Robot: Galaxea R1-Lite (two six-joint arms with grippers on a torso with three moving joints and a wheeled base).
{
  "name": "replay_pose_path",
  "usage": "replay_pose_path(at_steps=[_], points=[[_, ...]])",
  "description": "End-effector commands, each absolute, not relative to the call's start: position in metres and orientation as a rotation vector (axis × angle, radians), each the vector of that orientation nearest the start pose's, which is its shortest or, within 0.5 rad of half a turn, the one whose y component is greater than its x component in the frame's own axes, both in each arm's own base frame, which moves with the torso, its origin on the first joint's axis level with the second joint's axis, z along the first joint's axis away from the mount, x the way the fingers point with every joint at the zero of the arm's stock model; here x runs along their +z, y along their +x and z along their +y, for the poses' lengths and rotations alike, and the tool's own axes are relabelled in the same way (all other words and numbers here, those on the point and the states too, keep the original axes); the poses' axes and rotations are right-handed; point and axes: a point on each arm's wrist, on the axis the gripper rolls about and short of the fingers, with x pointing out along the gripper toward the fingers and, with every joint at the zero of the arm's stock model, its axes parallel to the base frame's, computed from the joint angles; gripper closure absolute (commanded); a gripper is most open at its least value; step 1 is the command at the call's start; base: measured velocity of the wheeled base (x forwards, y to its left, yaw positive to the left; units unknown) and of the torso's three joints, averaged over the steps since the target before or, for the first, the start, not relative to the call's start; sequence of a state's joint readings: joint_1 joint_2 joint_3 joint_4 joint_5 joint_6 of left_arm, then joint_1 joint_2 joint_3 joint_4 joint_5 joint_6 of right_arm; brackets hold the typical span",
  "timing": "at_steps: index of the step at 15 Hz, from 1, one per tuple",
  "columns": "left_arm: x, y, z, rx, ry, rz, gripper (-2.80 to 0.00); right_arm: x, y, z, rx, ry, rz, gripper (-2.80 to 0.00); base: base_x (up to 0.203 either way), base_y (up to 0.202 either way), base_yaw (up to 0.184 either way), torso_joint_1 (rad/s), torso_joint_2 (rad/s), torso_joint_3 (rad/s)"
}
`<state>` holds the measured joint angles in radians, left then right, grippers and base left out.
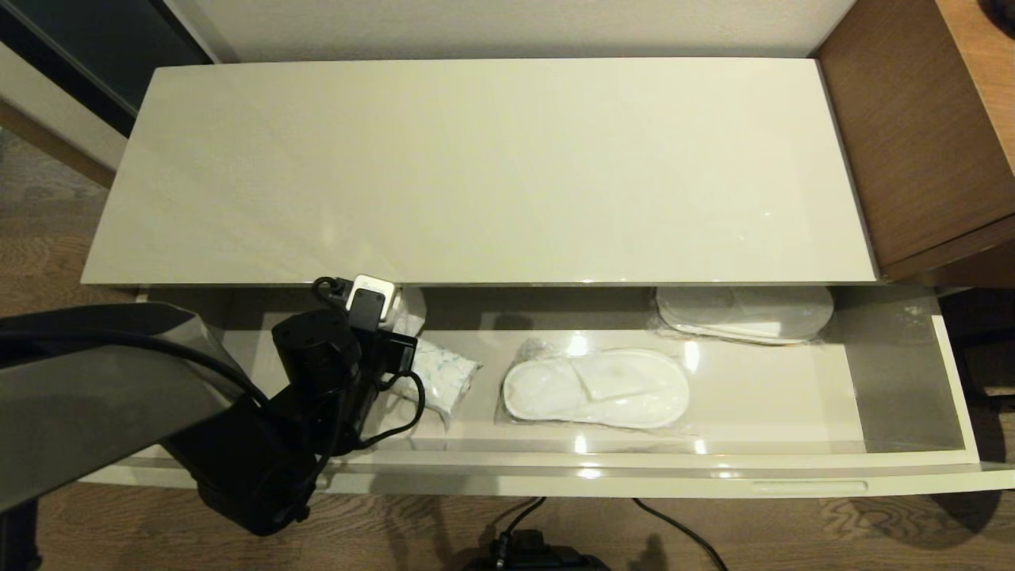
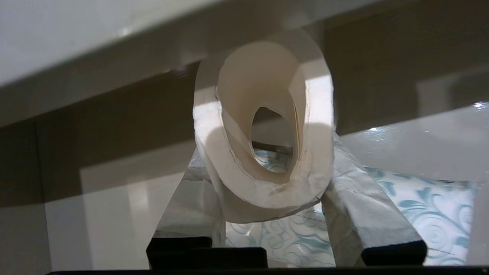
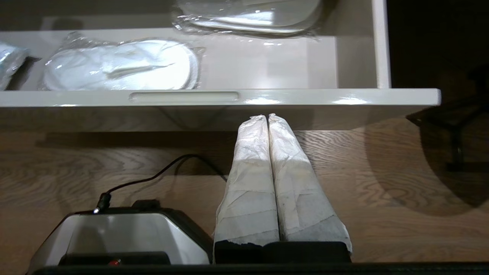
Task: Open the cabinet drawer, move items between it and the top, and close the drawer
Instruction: Put the roll paper in the drawer
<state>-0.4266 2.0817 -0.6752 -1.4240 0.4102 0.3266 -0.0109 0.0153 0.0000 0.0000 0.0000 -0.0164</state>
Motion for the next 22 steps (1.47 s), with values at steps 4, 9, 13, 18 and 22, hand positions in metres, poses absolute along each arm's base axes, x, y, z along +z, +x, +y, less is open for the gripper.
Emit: replay_pose_path(at_steps=[4, 9, 13, 18, 22], points=[[0.104, 0.321, -0.12, 0.051, 0.321, -0.009, 0.0, 0.075, -0.021, 0.0, -0.011, -0.017, 0.018, 0.0, 0.0, 0.0, 0.0, 0.0, 0.0, 0.0], [0.1, 0.315, -0.115, 0.063, 0.328, 0.009, 0.0, 0.076, -0.022, 0.0, -0.011, -0.017, 0.017, 0.0, 0.0, 0.0, 0.0, 0.0, 0.0, 0.0], [0.096, 0.32, -0.089, 0.17, 0.337, 0.05, 0.0, 0.075, -0.021, 0.0, -0.011, -0.017, 0.018, 0.0, 0.0, 0.0, 0.0, 0.0, 0.0, 0.0], [0.093, 0.326, -0.07, 0.236, 0.332, 0.069, 0.0, 0.075, -0.021, 0.0, -0.011, -0.017, 0.018, 0.0, 0.0, 0.0, 0.0, 0.0, 0.0, 0.0], [0.081, 0.327, -0.053, 0.277, 0.305, 0.116, 0.0, 0.076, -0.022, 0.0, -0.011, -0.017, 0.017, 0.0, 0.0, 0.0, 0.0, 0.0, 0.0, 0.0]])
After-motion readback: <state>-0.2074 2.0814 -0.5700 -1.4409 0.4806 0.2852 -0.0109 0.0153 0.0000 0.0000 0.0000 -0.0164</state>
